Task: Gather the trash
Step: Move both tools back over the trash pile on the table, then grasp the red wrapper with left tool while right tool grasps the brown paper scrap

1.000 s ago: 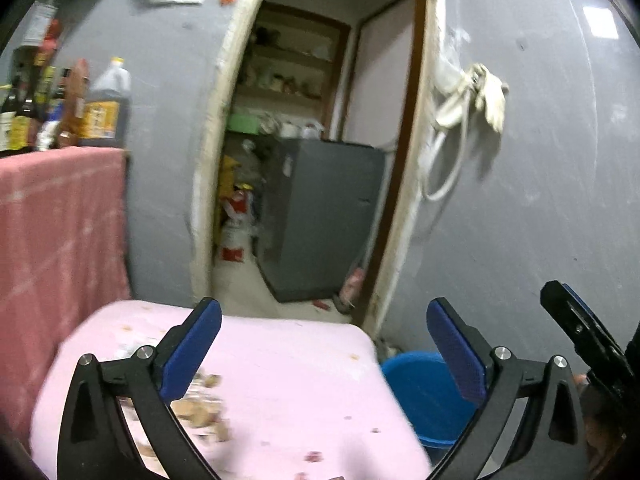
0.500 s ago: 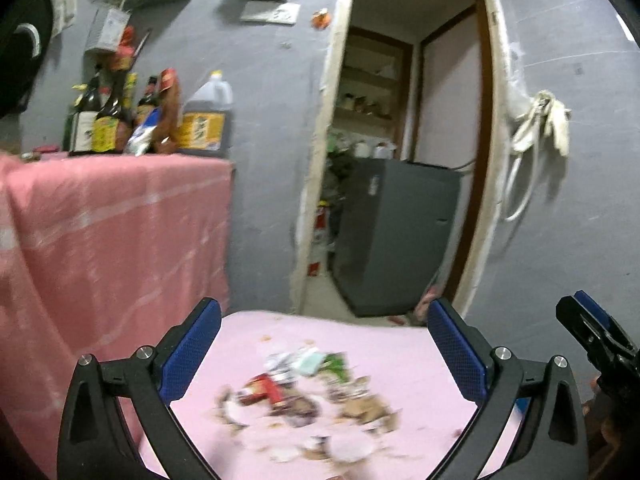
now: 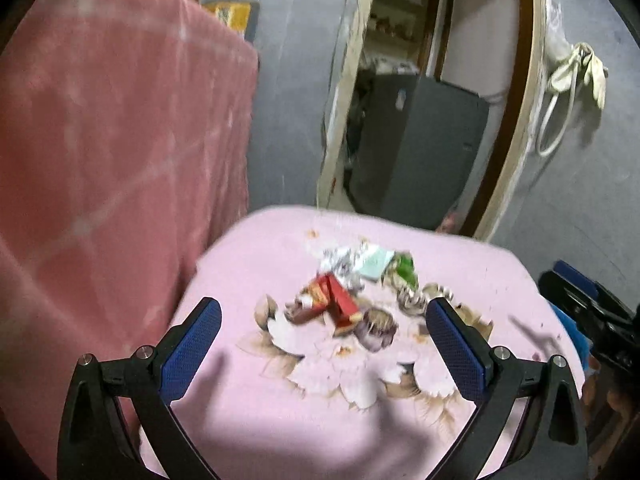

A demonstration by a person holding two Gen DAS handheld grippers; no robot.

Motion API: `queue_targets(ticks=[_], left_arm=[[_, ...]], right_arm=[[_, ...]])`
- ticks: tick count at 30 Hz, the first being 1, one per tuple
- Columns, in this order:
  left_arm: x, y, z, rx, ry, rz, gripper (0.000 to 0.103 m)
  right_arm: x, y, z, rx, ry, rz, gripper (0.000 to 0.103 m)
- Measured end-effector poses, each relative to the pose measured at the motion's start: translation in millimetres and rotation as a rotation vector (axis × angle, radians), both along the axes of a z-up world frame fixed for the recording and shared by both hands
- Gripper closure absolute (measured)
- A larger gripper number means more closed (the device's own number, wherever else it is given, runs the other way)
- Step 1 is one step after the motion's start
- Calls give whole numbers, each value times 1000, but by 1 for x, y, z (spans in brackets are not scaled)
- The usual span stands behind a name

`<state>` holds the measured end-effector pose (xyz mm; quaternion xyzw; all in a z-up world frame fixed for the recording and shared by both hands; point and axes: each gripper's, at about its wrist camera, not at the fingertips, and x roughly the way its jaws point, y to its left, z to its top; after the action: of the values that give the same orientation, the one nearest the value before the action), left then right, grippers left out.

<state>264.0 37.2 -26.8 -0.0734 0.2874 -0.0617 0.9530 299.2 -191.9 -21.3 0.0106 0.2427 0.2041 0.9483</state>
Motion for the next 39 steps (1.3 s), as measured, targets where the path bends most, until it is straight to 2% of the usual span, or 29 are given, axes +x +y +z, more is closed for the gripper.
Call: queue_targets(ticks=[3, 7, 11, 16, 18, 23, 26, 28, 30, 32, 34, 39], left_arm=[[5, 0, -11, -6, 44, -26, 10], [18, 9, -12, -38, 90, -24, 26], [29, 19, -11, -90, 112, -19, 26], [49, 25, -15, -132, 183, -50, 26], [54, 25, -15, -147, 193, -61, 29], [60, 28, -12, -180, 212, -76, 52], [59, 31, -12, -194, 224, -83, 64], [59, 32, -11, -198, 226, -92, 69], [56, 31, -10, -197, 228, -102, 73], [58, 27, -11, -197, 230, -109, 79], [57, 25, -11, -202, 233, -117, 84], [51, 25, -9, -227, 231, -109, 85]], right_arm=[[9, 6, -10, -7, 54, 27, 31], [20, 14, -21, -15, 130, 64, 38], [30, 23, -28, -10, 191, 101, 41], [42, 36, -37, -37, 250, 127, 44], [44, 40, -39, -48, 266, 139, 46], [44, 46, -41, -70, 277, 166, 52], [41, 48, -41, -79, 271, 174, 60], [39, 49, -41, -79, 272, 182, 70], [37, 51, -42, -79, 278, 187, 73], [34, 51, -43, -78, 279, 192, 80], [32, 51, -44, -73, 279, 198, 81], [24, 46, -41, -51, 266, 201, 84]])
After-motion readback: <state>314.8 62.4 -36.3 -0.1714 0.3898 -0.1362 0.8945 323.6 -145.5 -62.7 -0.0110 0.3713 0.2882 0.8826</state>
